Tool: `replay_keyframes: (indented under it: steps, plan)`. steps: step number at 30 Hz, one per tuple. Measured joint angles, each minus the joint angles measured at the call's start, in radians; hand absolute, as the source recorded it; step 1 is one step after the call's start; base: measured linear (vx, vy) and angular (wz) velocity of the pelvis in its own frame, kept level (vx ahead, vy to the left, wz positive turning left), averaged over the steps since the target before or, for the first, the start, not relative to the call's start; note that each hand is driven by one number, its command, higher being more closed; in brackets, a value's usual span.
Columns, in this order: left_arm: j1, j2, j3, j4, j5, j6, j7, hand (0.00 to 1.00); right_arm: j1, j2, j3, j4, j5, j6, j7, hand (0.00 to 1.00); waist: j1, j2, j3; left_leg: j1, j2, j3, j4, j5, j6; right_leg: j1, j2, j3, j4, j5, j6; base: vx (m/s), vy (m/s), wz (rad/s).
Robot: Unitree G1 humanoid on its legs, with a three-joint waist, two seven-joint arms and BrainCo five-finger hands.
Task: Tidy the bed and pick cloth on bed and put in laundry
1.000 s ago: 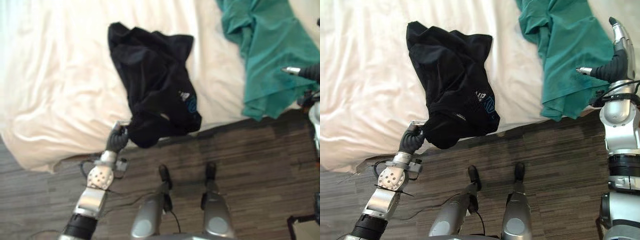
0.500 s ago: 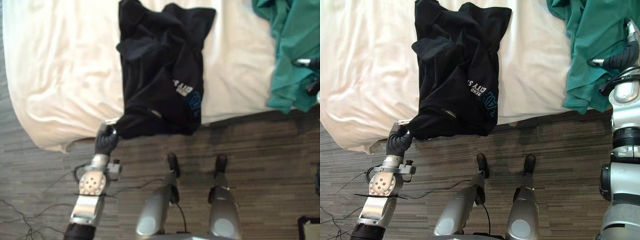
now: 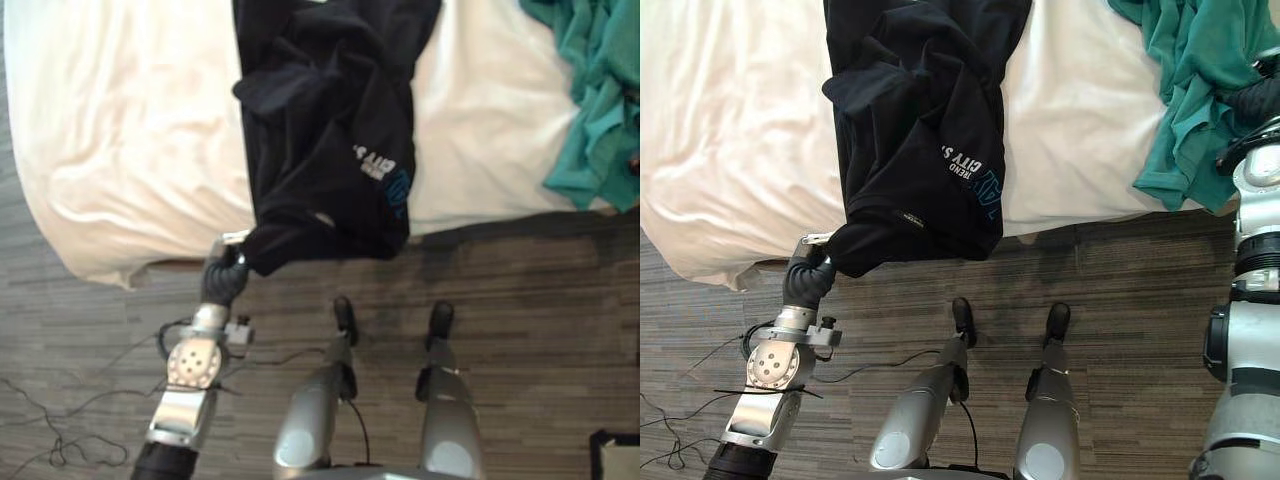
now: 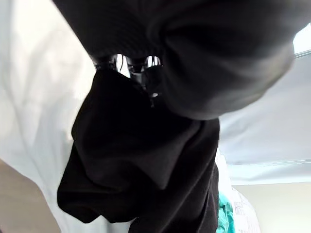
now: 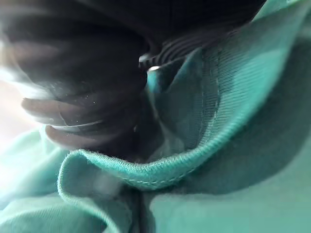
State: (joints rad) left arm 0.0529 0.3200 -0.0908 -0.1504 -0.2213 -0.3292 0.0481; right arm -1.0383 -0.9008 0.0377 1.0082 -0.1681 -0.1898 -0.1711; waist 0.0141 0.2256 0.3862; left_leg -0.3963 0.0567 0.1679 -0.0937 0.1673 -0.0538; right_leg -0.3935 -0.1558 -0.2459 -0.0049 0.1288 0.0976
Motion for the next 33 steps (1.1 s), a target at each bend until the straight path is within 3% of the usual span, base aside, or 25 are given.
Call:
replay_keyframes:
  steps: [3, 6, 11, 15, 20, 28, 33]
  plan:
    - [-0.016, -0.006, -0.009, 0.003, 0.020, 0.001, 0.009, 1.00, 0.030, 0.046, -0.028, -0.042, 0.010, 0.000, -0.001, 1.00, -0.001, -0.003, -0.001, 0.003, 0.014, 0.001, 0.000, 0.003, -0.004, 0.000, 0.013, 0.002, 0.003, -0.001, -0.001, 0.00, -0.023, -0.05]
    - [-0.035, -0.041, -0.017, 0.010, 0.041, 0.006, 0.028, 1.00, 0.137, 0.131, -0.107, -0.167, 0.109, -0.002, -0.006, 1.00, -0.003, -0.012, -0.005, 0.017, 0.028, 0.004, 0.000, 0.014, -0.020, 0.010, 0.024, 0.003, 0.009, -0.006, -0.010, 0.00, -0.038, -0.07]
    - [-0.034, -0.076, -0.016, 0.086, 0.047, 0.016, 0.047, 1.00, 0.408, 0.413, -0.189, -0.411, 0.345, -0.062, -0.022, 1.00, -0.026, -0.053, -0.031, 0.072, 0.064, 0.012, -0.001, 0.014, -0.020, 0.057, 0.053, 0.004, 0.015, -0.023, -0.032, 0.01, -0.054, -0.09]
    - [-0.032, -0.136, -0.016, 0.111, 0.041, 0.020, 0.046, 1.00, 0.627, 0.630, -0.202, -0.486, 0.521, -0.069, 0.005, 1.00, -0.039, -0.078, -0.050, 0.122, 0.080, 0.011, -0.002, 0.012, -0.023, 0.112, 0.068, -0.008, 0.018, -0.035, -0.035, 0.00, -0.026, 0.05]
    - [-0.024, -0.168, -0.017, 0.113, 0.040, 0.039, 0.043, 1.00, 0.765, 0.740, -0.198, -0.548, 0.632, -0.069, 0.046, 1.00, -0.052, -0.086, -0.090, 0.157, 0.083, 0.011, -0.008, -0.003, -0.032, 0.156, 0.067, -0.024, 0.019, -0.042, -0.025, -0.02, 0.015, 0.09]
    - [0.122, -0.226, 0.016, 0.112, 0.018, 0.051, 0.017, 1.00, 1.026, 0.834, -0.182, -0.686, 0.592, -0.068, 0.095, 1.00, -0.057, -0.140, -0.190, 0.250, 0.082, 0.011, -0.008, -0.026, -0.028, 0.270, 0.069, -0.032, -0.023, -0.046, -0.013, 0.06, 0.005, 0.02]
    - [0.227, -0.305, 0.049, 0.112, 0.011, 0.062, 0.018, 1.00, 1.150, 0.888, -0.136, -0.686, 0.516, -0.052, 0.122, 1.00, -0.055, -0.144, -0.223, 0.281, 0.076, -0.021, -0.008, -0.033, -0.032, 0.324, 0.068, -0.068, -0.026, -0.065, -0.007, 0.06, 0.012, 0.23]
